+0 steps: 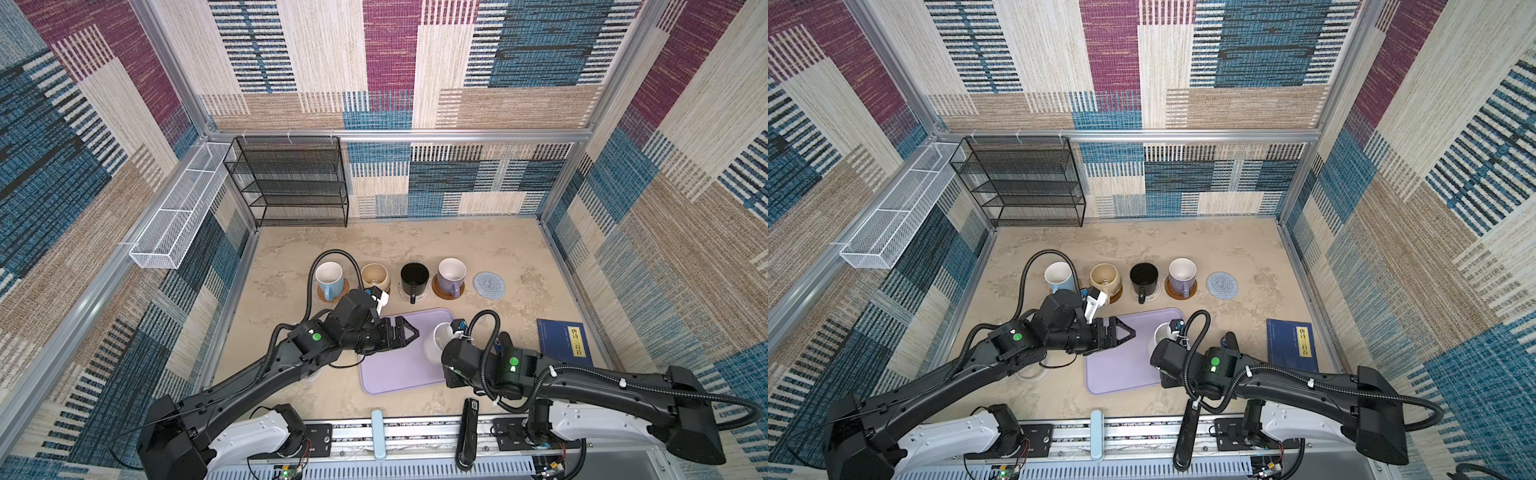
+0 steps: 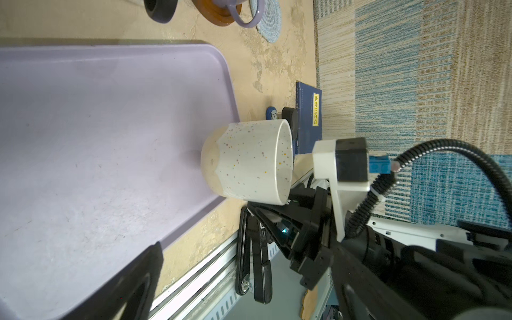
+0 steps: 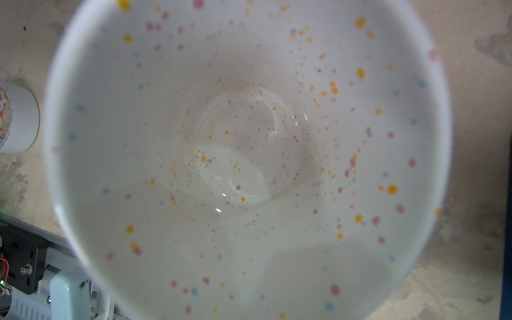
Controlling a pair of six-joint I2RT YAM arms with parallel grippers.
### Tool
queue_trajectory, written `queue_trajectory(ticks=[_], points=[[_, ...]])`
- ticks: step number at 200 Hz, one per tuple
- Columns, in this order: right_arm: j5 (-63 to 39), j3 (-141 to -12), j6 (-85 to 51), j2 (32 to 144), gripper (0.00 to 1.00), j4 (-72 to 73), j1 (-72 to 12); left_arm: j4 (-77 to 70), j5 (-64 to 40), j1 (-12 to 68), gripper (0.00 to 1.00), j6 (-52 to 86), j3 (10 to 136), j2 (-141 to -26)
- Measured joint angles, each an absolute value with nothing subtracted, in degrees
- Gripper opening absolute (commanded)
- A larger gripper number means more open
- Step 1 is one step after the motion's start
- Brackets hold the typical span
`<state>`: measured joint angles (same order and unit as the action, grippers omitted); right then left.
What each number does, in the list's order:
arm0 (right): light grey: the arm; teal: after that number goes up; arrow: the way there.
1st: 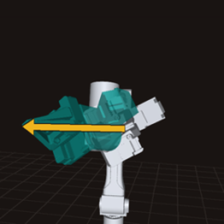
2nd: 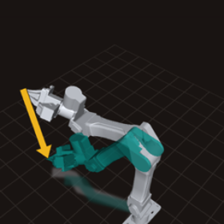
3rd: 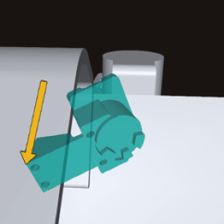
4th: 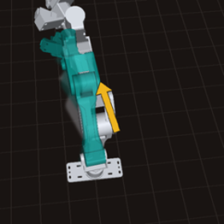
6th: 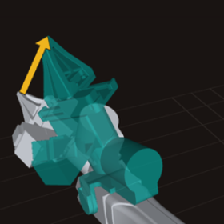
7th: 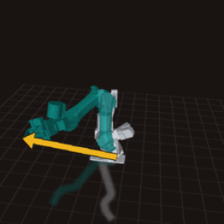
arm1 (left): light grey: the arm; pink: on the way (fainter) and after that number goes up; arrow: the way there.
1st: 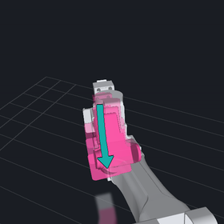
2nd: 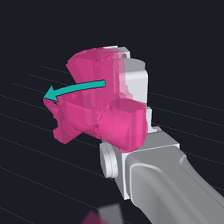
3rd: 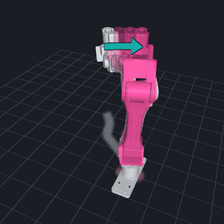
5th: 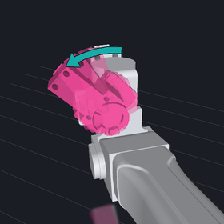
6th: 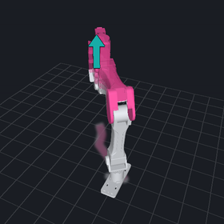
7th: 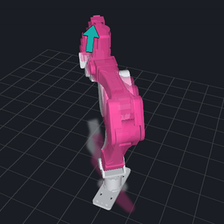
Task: Place cups on coasters
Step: Pick up the cup from the tray, then place the cup on the coaster.
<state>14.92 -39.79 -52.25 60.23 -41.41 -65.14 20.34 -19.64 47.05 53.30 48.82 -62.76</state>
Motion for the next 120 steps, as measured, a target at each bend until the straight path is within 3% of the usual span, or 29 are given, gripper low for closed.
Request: queue_trajectory(ticks=[120], points=[[15.42, -50.02, -38.81, 57.1, 0.0, -50.72, -52.36, 19.9, -20.08, 47.05, 1.0, 51.03, 62.11, -70.19]])
